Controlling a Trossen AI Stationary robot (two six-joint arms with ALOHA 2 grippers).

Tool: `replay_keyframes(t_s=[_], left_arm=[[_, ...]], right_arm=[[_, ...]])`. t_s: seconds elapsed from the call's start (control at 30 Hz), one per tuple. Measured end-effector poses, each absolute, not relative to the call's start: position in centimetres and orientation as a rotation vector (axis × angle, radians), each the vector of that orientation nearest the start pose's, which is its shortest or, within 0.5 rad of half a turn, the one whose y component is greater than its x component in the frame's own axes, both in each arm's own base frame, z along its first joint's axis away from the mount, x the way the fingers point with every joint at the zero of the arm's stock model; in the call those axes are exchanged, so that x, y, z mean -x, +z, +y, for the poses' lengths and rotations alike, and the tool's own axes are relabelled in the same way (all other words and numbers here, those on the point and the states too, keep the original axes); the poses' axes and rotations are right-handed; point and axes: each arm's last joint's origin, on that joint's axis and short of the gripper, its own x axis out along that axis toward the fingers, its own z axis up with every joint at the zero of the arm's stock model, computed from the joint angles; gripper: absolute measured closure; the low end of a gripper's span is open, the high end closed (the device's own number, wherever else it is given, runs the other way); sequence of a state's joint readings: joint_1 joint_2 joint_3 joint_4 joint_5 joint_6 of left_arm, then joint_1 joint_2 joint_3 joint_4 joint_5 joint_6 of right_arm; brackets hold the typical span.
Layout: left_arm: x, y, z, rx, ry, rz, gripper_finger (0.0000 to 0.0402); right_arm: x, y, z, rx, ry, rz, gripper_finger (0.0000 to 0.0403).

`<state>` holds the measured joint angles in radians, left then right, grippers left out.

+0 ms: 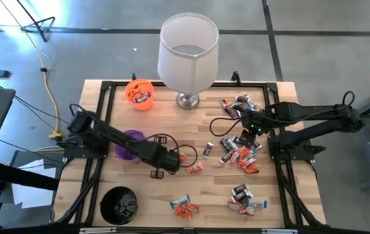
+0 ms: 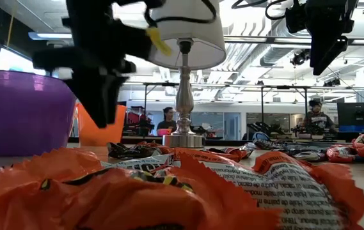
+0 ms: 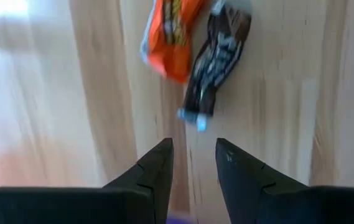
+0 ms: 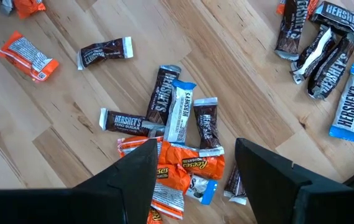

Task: Sort candy
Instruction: Put the brown chocolate into the purple bucket

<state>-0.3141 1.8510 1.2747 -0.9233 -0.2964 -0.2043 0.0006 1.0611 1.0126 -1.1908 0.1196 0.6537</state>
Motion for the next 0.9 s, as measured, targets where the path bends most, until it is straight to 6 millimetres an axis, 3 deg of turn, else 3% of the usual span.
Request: replay_keyframes(t_s=[0.17, 0.53, 0.9], left_arm=[[-33.4, 17.4, -10.2, -0.351, 0.052, 1.336, 0.0296], [-34.3, 17.5, -10.4, -0.324, 0.031, 1.256, 0.0296], [-35.9, 13.8, -8.9, -0.309, -0.006, 1.333, 0.0296]], right_arm=[[-17.0, 29.1, -0.3, -0.492, -0.501, 1.152, 0.0192], [-17.0, 29.1, -0.3, -0.492, -0.501, 1.153, 0.0192], [-17.0, 29.1, -0.3, -0.492, -0.501, 1.152, 0.0192]])
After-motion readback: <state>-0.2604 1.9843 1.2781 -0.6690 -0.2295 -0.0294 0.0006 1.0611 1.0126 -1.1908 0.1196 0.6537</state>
